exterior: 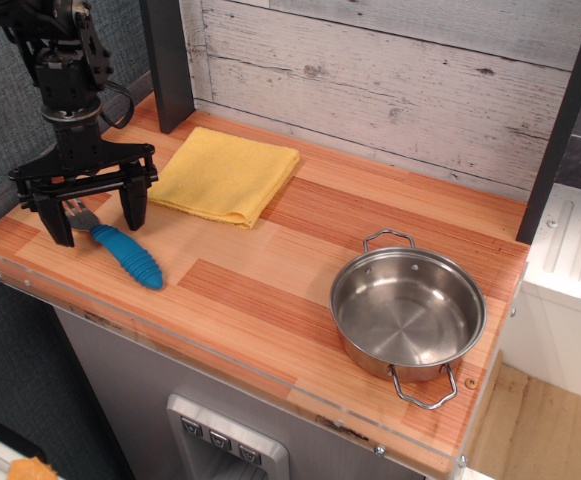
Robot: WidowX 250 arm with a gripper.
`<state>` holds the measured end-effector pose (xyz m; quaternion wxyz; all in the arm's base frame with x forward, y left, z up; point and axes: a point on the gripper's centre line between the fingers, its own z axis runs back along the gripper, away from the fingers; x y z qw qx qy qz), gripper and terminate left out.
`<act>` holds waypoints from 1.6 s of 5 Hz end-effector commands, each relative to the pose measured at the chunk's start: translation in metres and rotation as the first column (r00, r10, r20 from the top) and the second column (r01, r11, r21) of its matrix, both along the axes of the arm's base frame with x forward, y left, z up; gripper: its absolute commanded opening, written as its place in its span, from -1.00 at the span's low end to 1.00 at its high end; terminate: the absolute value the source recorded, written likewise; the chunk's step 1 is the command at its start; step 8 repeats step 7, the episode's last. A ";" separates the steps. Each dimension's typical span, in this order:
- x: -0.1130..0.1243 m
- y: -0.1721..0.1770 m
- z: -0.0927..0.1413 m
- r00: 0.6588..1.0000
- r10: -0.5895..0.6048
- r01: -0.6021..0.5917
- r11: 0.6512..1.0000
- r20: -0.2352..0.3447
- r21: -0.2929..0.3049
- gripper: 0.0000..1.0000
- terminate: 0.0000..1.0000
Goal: Put the fork in front of the dish towel
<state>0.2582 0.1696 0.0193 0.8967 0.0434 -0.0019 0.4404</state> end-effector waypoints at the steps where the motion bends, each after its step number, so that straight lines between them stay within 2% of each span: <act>1: 0.006 -0.006 0.045 0.995 -0.003 -0.001 0.999 0.099 0.038 1.00 -1.00; 2: 0.005 -0.018 0.054 0.994 -0.037 0.031 0.998 0.099 0.054 1.00 -1.00; 3: -0.007 -0.034 0.062 0.987 -0.129 0.124 0.990 0.090 0.062 1.00 -1.00; 4: -0.019 -0.051 0.071 0.980 -0.191 0.188 0.981 0.049 0.056 1.00 -1.00; 5: -0.037 -0.056 0.073 0.979 -0.203 0.202 0.979 0.017 0.034 1.00 -1.00; 6: -0.060 -0.055 0.081 0.988 -0.156 0.154 0.986 0.020 0.069 1.00 -1.00; 7: -0.076 -0.054 0.095 0.992 -0.123 0.120 0.988 0.022 0.102 1.00 1.00; 8: -0.076 -0.054 0.095 0.992 -0.123 0.120 0.988 0.022 0.102 1.00 1.00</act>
